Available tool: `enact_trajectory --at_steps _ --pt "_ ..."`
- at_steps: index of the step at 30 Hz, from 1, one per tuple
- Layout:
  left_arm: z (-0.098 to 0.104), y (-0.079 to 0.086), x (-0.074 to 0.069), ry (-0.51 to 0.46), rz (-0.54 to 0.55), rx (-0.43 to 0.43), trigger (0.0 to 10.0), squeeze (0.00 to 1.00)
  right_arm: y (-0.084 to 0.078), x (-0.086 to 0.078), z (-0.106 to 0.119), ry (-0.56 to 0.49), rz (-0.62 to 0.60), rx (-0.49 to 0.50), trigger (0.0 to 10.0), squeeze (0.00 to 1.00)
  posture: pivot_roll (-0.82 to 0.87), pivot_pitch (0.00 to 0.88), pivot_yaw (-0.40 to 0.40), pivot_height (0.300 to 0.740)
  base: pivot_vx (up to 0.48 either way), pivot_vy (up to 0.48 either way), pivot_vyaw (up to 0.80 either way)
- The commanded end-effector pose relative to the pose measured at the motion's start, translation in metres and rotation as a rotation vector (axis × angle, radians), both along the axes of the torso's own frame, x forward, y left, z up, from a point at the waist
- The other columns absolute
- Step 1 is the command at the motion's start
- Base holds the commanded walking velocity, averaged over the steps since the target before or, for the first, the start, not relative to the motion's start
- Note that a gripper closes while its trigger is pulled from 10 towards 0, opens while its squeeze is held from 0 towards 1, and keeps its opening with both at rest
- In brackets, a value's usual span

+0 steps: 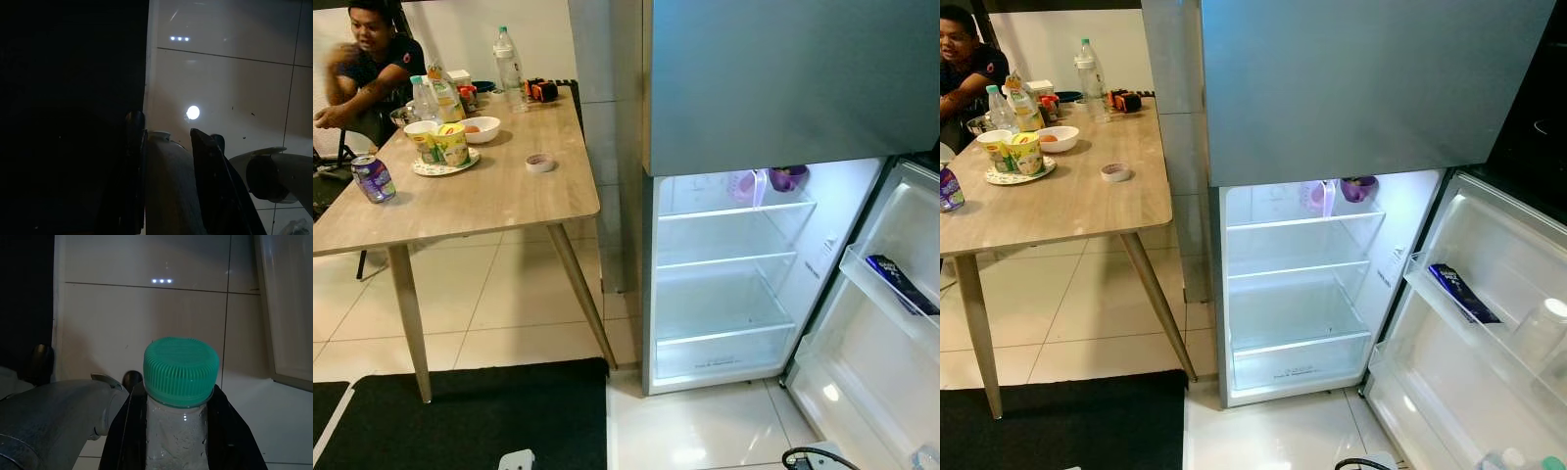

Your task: Restocking fridge

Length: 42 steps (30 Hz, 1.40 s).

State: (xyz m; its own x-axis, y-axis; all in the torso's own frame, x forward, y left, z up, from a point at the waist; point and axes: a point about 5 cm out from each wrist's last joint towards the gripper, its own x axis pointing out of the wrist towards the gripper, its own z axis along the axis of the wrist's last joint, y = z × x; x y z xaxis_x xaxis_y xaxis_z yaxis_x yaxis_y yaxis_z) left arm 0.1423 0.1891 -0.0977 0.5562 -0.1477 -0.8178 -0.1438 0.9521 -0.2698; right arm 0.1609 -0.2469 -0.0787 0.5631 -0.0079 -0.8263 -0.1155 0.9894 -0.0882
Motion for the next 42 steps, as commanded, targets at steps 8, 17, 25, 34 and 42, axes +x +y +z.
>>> enact_trajectory --at_steps 8,17,25,34,42 --pt "-0.001 0.0 -0.001 0.008 -0.011 0.003 10.0 0.0 -0.001 0.0 0.0 -0.008 -0.005 0.004 10.0 0.0 -0.1 0.013 0.006 0.734 0.0 0.0 0.0" --pt "-0.002 0.01 -0.011 0.019 -0.002 0.015 10.0 0.0 -0.005 -0.007 -0.001 -0.003 -0.019 0.003 10.0 0.0 -0.09 0.051 0.01 0.734 0.0 0.0 0.0" --pt "-0.002 0.006 -0.007 0.017 0.01 0.009 10.0 0.0 0.0 -0.004 -0.001 -0.003 -0.017 0.01 10.0 0.0 -0.09 0.013 0.007 0.734 0.0 0.0 0.0" --pt "0.0 0.0 0.0 0.006 0.007 -0.001 10.0 0.0 -0.001 0.006 0.003 -0.033 -0.005 0.016 10.0 0.0 -0.1 0.0 -0.002 0.734 0.0 0.0 0.0" --pt "-0.003 -0.001 -0.007 0.034 0.014 0.019 10.0 0.0 0.002 0.008 0.004 -0.044 -0.001 0.031 10.0 0.0 -0.11 0.008 -0.001 0.734 0.0 0.0 0.0"
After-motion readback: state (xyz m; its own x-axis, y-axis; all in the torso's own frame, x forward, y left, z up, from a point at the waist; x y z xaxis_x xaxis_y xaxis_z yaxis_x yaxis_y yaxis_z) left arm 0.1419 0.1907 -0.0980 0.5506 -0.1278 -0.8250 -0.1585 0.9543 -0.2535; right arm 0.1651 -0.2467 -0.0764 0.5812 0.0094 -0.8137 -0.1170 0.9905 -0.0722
